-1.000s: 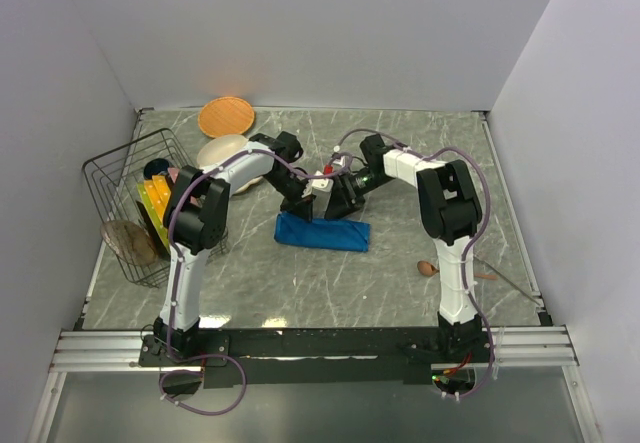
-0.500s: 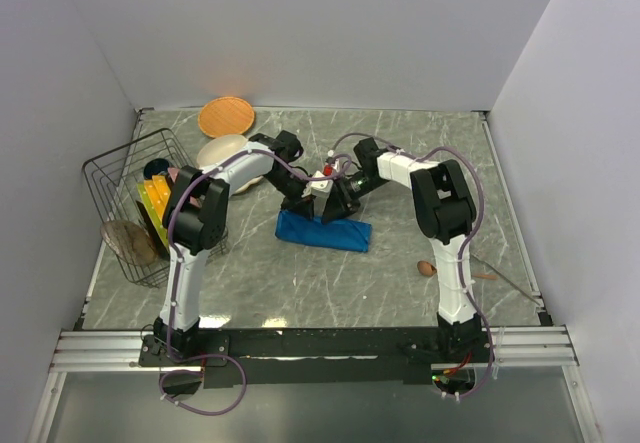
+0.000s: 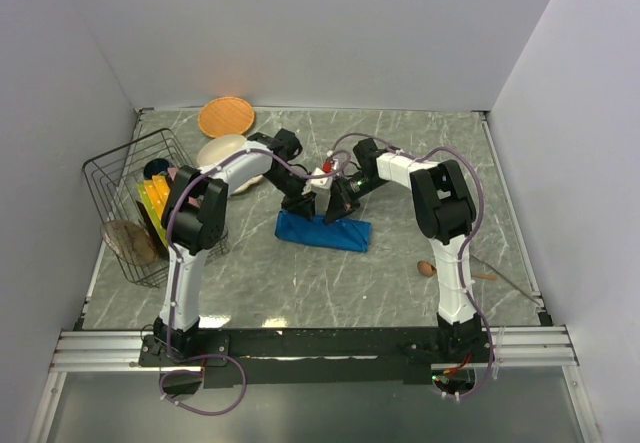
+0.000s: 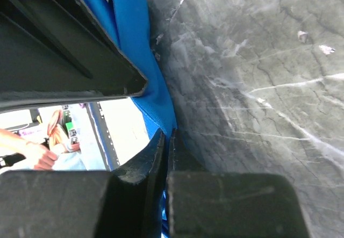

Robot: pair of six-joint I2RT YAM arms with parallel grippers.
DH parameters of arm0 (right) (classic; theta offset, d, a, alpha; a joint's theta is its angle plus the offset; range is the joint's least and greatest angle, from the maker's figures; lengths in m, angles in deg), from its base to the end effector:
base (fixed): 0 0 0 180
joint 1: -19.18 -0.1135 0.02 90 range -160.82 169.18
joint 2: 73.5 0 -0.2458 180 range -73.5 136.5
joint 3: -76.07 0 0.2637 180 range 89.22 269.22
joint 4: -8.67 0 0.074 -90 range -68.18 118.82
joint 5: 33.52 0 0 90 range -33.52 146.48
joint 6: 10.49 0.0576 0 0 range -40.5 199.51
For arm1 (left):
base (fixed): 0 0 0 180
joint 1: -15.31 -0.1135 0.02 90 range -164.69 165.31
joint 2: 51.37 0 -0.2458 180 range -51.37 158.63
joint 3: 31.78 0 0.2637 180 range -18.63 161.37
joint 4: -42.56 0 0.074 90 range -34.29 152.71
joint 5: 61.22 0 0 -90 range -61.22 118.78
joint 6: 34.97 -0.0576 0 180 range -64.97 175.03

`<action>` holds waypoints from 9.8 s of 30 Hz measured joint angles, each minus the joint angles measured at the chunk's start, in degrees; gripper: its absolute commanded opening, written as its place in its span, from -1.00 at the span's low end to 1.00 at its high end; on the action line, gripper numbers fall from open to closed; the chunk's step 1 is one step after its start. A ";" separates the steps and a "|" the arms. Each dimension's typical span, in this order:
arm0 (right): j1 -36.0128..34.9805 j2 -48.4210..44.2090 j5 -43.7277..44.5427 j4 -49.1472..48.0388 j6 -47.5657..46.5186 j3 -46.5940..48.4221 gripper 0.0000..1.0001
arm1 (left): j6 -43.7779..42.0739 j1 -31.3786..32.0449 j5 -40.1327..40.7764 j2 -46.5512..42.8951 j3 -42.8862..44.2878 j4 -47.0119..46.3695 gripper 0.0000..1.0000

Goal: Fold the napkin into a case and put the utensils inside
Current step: Pick up the smaller rectangle-folded napkin from the center of the board, then turn over the smaller rectangle-folded napkin at the center of the board, then rotate the smaller rectangle-folded napkin at the center of the board, then pick up the fork from the corner of the board, then pass from the right arm to the left

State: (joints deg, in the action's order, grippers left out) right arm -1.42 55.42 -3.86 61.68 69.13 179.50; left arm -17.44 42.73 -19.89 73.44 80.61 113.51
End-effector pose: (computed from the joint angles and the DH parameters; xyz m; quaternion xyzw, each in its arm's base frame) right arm 0.3876 0.1992 0.0908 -0.2783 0.8155 0.5058 0.0417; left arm 0.3625 -0.2368 0.1473 0.7116 0.5671 -0.3598 0.2063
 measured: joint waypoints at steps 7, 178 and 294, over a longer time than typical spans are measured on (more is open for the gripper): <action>0.90 -2.99 4.42 1.42 -1.57 0.07 -1.00 | 12.72 -4.98 -3.76 -5.51 0.09 -4.26 0.18; 49.22 -48.17 59.65 9.57 -52.54 -40.59 -0.05 | 56.63 -6.56 8.28 -15.15 -2.19 -17.88 0.24; 14.23 -42.32 -11.43 -23.45 30.84 -6.54 0.37 | 121.94 0.52 -10.10 -12.61 6.36 -64.06 -0.99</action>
State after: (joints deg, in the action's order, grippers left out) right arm 12.81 13.11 -15.29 38.23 99.97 172.97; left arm 104.50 43.25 -29.99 60.83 86.97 49.45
